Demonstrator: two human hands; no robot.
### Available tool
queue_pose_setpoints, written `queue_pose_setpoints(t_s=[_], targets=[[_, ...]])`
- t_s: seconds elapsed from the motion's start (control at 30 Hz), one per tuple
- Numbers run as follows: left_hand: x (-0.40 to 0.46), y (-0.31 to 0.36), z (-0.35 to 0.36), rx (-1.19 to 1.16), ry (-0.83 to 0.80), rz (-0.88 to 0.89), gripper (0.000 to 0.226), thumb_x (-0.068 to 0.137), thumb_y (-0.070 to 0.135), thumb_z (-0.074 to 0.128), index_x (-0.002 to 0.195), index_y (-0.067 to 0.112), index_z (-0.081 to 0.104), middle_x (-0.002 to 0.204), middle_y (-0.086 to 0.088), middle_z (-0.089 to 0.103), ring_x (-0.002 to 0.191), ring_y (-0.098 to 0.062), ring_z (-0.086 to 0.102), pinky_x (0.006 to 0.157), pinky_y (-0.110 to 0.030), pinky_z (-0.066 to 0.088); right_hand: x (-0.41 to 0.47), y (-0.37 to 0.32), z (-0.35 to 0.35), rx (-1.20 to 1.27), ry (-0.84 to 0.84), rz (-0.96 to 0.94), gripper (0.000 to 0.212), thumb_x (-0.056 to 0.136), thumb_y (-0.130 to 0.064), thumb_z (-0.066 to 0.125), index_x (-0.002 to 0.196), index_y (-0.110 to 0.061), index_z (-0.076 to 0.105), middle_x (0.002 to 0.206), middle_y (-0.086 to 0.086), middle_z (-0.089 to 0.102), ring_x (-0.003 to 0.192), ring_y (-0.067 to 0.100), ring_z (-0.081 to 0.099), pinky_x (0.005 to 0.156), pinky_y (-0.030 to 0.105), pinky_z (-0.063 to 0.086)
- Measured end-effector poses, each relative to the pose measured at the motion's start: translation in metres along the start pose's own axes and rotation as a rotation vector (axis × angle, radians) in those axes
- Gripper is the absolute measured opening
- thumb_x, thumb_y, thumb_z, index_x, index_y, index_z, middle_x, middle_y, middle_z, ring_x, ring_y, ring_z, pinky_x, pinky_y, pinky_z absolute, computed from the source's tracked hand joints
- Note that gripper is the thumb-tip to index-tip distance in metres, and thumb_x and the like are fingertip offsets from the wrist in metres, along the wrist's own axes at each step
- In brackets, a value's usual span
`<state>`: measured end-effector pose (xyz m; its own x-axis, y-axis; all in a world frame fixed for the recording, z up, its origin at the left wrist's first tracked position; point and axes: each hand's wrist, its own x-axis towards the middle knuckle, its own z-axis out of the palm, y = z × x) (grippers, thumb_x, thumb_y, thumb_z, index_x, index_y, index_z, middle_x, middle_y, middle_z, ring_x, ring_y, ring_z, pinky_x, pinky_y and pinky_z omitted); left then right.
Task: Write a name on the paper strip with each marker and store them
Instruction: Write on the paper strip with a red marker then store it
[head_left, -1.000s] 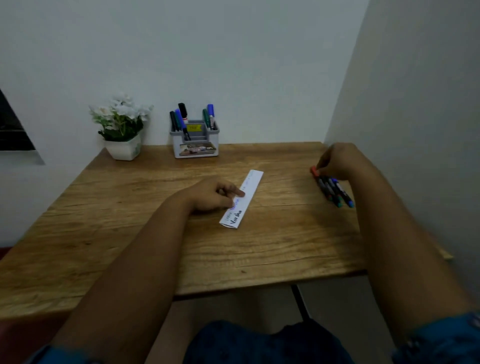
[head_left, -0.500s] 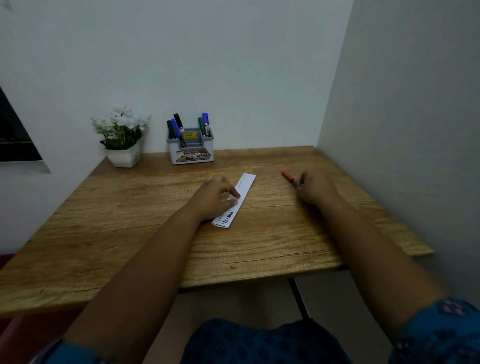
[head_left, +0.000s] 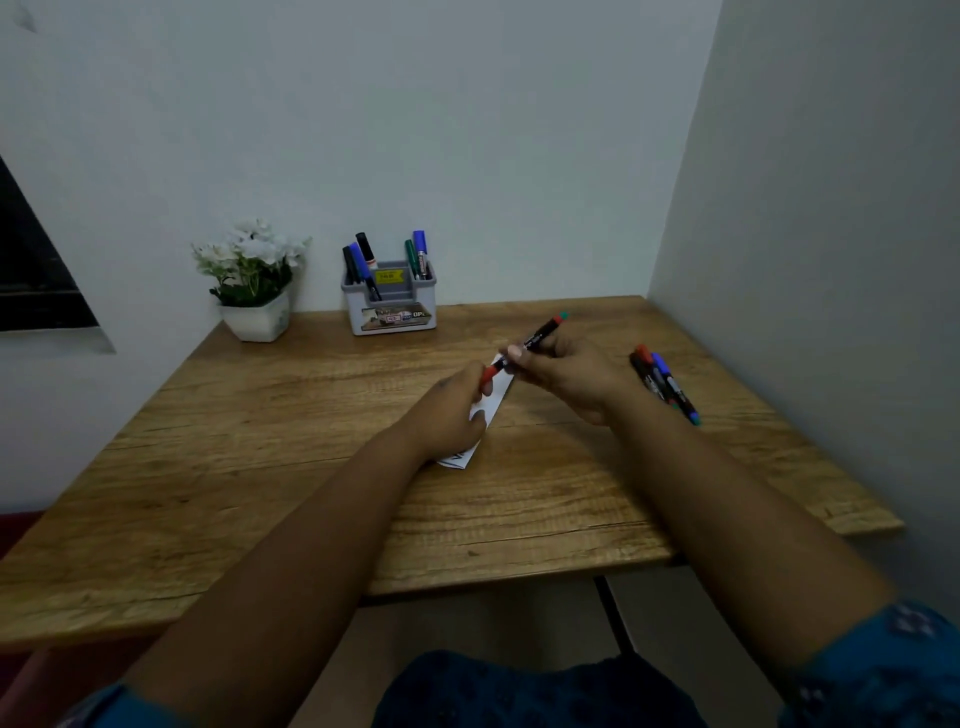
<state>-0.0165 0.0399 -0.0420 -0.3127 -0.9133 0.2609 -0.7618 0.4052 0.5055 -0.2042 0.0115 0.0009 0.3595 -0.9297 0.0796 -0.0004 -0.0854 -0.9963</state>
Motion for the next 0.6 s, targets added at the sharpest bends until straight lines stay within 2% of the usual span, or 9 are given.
queue_pose_setpoints(t_s=[0.07, 0.13, 0.2, 0.27, 0.3, 0.4, 0.43, 0.5, 0.6], targets=[[0.001, 0.001, 0.000, 0.010, -0.039, -0.028, 0.022, 0.086, 0.009, 0.054, 0.098, 0.021, 0.041, 0.091, -0.003, 0.056, 0.083, -0.024, 0.055, 0.072, -0.039, 0.046, 0.005, 0.012, 0.007, -0.113, -0.011, -0.022, 0.029, 0.099, -0.014, 0.054, 0.115, 0.009, 0.059, 0.100, 0.015, 0.069, 0.087, 0.014, 0.068, 0.080, 0.022, 0.057], [0.003, -0.001, 0.001, 0.042, -0.077, -0.047, 0.019, 0.088, 0.012, 0.053, 0.099, 0.021, 0.041, 0.091, -0.003, 0.056, 0.081, -0.023, 0.055, 0.071, -0.039, 0.045, 0.011, 0.017, 0.014, -0.187, 0.071, -0.050, 0.033, 0.102, -0.021, 0.048, 0.112, 0.009, 0.057, 0.099, 0.019, 0.069, 0.082, 0.018, 0.069, 0.076, 0.025, 0.058], [0.004, -0.003, 0.001, 0.077, -0.120, -0.057, 0.016, 0.090, 0.015, 0.052, 0.098, 0.022, 0.040, 0.090, -0.001, 0.054, 0.081, -0.022, 0.053, 0.069, -0.037, 0.043, 0.018, 0.016, 0.014, -0.064, 0.234, -0.040, 0.035, 0.104, -0.029, 0.041, 0.107, 0.005, 0.051, 0.095, 0.025, 0.069, 0.075, 0.025, 0.070, 0.066, 0.028, 0.060], [0.003, -0.003, 0.001, 0.090, -0.145, -0.085, 0.013, 0.092, 0.016, 0.050, 0.098, 0.022, 0.039, 0.090, 0.001, 0.052, 0.081, -0.022, 0.052, 0.069, -0.035, 0.041, 0.023, 0.010, 0.003, 0.115, 0.367, -0.009, 0.031, 0.105, -0.032, 0.036, 0.107, -0.003, 0.046, 0.091, 0.022, 0.069, 0.071, 0.023, 0.070, 0.058, 0.025, 0.058], [0.003, -0.003, 0.000, 0.078, -0.150, -0.103, 0.013, 0.093, 0.017, 0.051, 0.098, 0.021, 0.040, 0.091, 0.000, 0.053, 0.082, -0.022, 0.052, 0.070, -0.036, 0.042, 0.025, 0.008, -0.003, 0.089, 0.375, -0.009, 0.029, 0.105, -0.033, 0.036, 0.108, -0.006, 0.046, 0.092, 0.017, 0.070, 0.072, 0.019, 0.070, 0.058, 0.024, 0.057], [0.002, -0.007, -0.010, -0.109, -0.121, -0.178, 0.017, 0.092, 0.018, 0.059, 0.100, 0.023, 0.044, 0.100, 0.002, 0.060, 0.088, -0.018, 0.057, 0.079, -0.037, 0.047, 0.018, 0.014, -0.006, -0.121, 0.265, -0.005, 0.024, 0.104, -0.033, 0.040, 0.101, -0.012, 0.051, 0.079, 0.002, 0.071, 0.066, 0.012, 0.064, 0.063, 0.025, 0.051], [0.001, -0.010, -0.016, -0.207, -0.110, -0.191, 0.022, 0.091, 0.016, 0.062, 0.099, 0.026, 0.045, 0.105, 0.005, 0.062, 0.088, -0.015, 0.057, 0.082, -0.036, 0.049, 0.015, 0.016, -0.002, -0.090, 0.213, 0.012, 0.020, 0.104, -0.030, 0.043, 0.099, -0.012, 0.050, 0.075, 0.002, 0.069, 0.061, 0.013, 0.062, 0.062, 0.026, 0.050], [-0.001, -0.016, -0.025, -0.313, -0.128, -0.186, 0.035, 0.086, 0.012, 0.069, 0.095, 0.033, 0.044, 0.112, 0.011, 0.064, 0.085, -0.011, 0.055, 0.080, -0.031, 0.050, 0.011, 0.021, 0.003, -0.007, 0.098, 0.038, 0.010, 0.100, -0.019, 0.053, 0.104, -0.011, 0.049, 0.079, 0.010, 0.070, 0.061, 0.016, 0.066, 0.063, 0.028, 0.055], [-0.003, -0.022, -0.034, -0.332, -0.197, -0.196, 0.038, 0.079, 0.016, 0.078, 0.090, 0.033, 0.046, 0.106, 0.019, 0.066, 0.094, -0.008, 0.054, 0.081, -0.023, 0.044, 0.011, 0.023, 0.007, -0.036, -0.063, 0.021, 0.031, 0.085, 0.005, 0.067, 0.112, -0.003, 0.052, 0.085, 0.013, 0.069, 0.074, 0.020, 0.069, 0.072, 0.029, 0.059]])
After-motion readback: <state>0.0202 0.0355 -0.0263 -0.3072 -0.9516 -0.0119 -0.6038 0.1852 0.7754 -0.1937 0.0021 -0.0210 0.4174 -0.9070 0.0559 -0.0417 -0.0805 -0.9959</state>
